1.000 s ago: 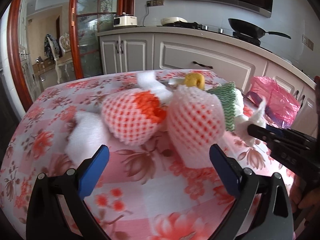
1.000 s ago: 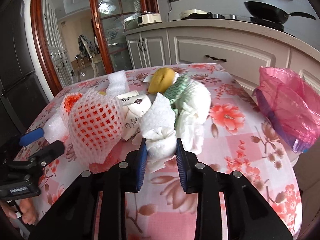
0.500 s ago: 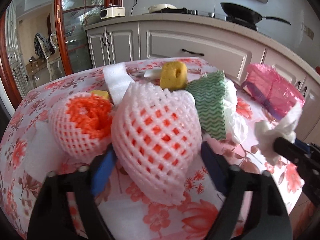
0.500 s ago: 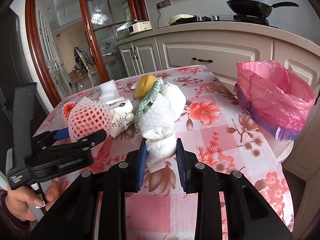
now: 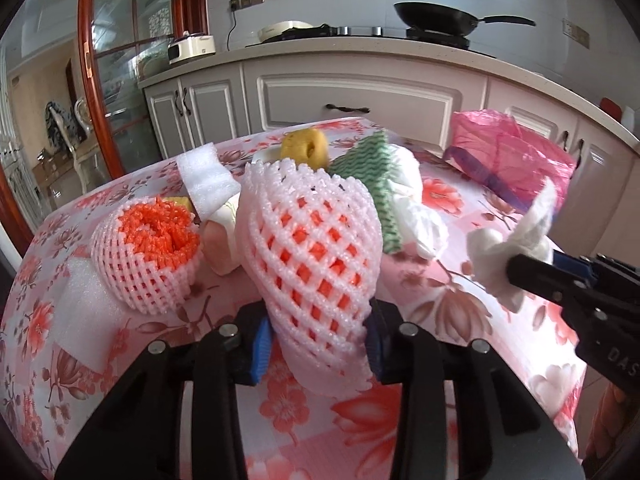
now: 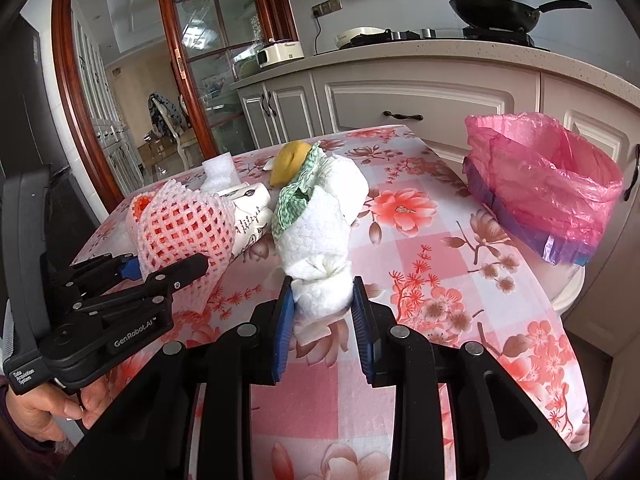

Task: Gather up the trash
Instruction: 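Grasp a white tissue with the right tool while the left tool grasps the pink-white foam net, then carry the tissue and foam net over the pink bag and open both tools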

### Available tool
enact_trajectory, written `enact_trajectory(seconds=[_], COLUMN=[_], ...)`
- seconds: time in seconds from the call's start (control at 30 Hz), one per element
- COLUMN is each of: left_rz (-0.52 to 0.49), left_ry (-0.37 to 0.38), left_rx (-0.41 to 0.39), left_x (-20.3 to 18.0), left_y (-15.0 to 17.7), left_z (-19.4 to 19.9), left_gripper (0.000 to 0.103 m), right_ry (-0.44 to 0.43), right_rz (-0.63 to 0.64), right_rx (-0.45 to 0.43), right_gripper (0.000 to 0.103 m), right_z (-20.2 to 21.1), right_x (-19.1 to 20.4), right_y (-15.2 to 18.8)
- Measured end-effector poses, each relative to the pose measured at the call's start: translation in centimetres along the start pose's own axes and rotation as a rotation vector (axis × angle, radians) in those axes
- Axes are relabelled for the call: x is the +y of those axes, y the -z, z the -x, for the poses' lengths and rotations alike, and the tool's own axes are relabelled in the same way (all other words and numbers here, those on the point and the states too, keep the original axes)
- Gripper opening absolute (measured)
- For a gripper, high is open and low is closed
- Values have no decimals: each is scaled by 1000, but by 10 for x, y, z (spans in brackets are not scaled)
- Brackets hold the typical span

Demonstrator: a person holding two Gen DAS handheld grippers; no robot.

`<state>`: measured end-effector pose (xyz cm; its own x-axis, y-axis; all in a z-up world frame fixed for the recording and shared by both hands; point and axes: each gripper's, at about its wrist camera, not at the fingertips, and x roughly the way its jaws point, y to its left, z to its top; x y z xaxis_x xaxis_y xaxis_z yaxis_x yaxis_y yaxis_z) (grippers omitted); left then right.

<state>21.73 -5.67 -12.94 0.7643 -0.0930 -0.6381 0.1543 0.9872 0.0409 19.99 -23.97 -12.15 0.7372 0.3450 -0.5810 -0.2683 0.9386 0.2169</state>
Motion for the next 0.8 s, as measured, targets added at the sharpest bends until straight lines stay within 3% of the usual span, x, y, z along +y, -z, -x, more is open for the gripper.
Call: enact_trajectory(seconds=[0.37, 0.8], left_rz=[-7, -11], left_ry=[29, 59], left_rx=[-65, -201], left_x=[-8, -27], left_y=[3, -11], left_z=[37, 77], left_gripper=[37, 37], right_ry=[9, 96], right_rz=[12, 58], right_rx=[-42, -195], right_gripper=[28, 28], right_z=[19, 66], right_x=[4, 7], right_y=[-2, -15])
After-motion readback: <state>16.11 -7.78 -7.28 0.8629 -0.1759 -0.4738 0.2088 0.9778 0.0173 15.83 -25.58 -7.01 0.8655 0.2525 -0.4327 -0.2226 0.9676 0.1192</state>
